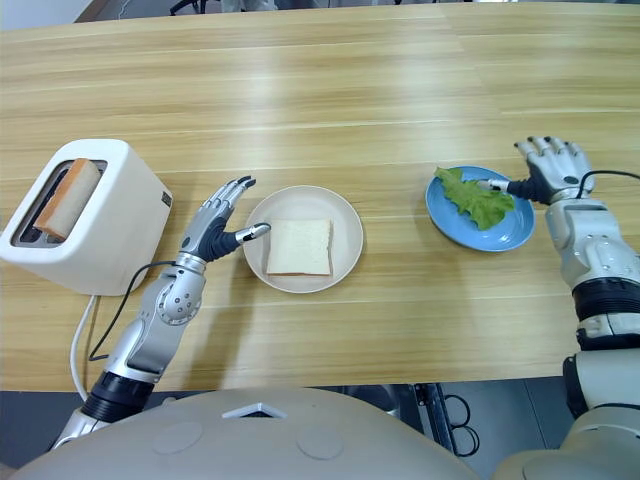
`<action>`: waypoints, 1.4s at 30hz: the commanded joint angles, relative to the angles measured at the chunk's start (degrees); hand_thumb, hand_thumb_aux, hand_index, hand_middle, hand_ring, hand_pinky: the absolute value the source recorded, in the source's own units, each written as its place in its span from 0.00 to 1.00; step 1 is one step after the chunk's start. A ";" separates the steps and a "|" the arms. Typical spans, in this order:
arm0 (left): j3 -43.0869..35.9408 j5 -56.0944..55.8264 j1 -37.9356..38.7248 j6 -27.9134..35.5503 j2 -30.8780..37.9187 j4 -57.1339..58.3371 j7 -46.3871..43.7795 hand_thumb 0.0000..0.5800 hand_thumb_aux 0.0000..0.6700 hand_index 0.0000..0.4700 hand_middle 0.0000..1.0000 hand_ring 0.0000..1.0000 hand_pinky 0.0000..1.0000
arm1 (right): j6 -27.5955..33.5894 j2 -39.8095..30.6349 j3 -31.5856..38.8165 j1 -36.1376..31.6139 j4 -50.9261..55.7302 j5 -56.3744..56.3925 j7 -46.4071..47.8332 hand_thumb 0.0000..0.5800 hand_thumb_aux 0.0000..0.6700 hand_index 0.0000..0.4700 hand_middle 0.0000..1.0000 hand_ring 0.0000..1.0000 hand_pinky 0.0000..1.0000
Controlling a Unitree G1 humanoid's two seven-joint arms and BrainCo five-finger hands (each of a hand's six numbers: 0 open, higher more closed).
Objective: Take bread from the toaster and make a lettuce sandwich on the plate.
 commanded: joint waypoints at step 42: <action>-0.16 0.25 0.99 -1.99 0.97 2.52 1.08 0.00 0.00 0.00 0.00 0.00 0.00 | -3.03 2.04 9.74 -3.13 12.42 9.30 -10.01 1.00 1.00 0.98 1.00 1.00 1.00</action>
